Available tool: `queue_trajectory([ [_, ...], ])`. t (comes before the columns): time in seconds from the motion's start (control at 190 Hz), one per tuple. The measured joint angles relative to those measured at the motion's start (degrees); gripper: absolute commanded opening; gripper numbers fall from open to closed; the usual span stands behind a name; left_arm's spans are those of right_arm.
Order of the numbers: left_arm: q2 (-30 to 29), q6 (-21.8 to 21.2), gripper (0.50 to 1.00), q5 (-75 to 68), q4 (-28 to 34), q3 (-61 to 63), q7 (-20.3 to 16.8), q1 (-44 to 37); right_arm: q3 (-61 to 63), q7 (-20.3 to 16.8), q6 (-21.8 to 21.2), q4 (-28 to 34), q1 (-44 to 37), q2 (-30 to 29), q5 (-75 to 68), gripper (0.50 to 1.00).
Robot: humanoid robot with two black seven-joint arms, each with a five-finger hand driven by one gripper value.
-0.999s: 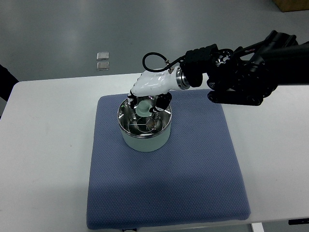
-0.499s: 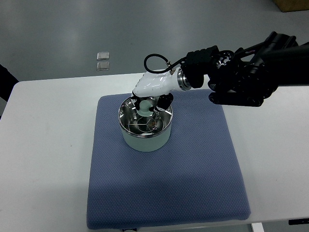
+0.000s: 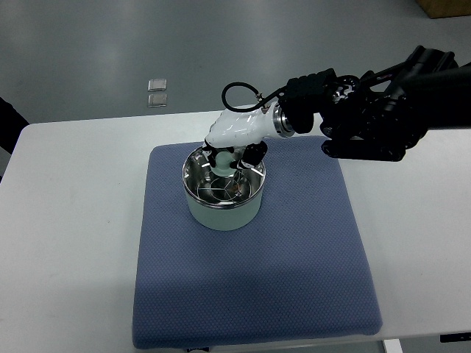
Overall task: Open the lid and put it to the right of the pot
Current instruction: 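Close the right hand's fingers around the mint-green lid knob, then lift the glass lid up off the pot with the right hand, then lower the lid onto the mat beside the pot and release it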
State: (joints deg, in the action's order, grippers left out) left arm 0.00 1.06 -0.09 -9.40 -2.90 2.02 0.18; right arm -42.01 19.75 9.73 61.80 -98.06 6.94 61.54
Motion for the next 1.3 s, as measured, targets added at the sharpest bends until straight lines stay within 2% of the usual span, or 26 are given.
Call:
queue_trajectory([
  [0.562, 0.0, -0.01, 1.0, 0.0, 0.0, 0.0, 0.0, 0.0, 0.06, 0.37, 0.98, 4.34, -5.06, 2.53, 0.0, 0.5],
  [0.946, 0.0, 0.0, 1.0, 0.0, 0.0, 0.0, 0.0, 0.0, -0.87, 0.54, 0.84, 5.91, -8.24, 10.41, 0.09, 0.5],
  [1.298, 0.0, 0.0, 1.0, 0.0, 0.0, 0.0, 0.0, -0.01, -3.28, 1.45, 0.89, 6.89, -6.19, 17.87, 2.48, 0.5],
])
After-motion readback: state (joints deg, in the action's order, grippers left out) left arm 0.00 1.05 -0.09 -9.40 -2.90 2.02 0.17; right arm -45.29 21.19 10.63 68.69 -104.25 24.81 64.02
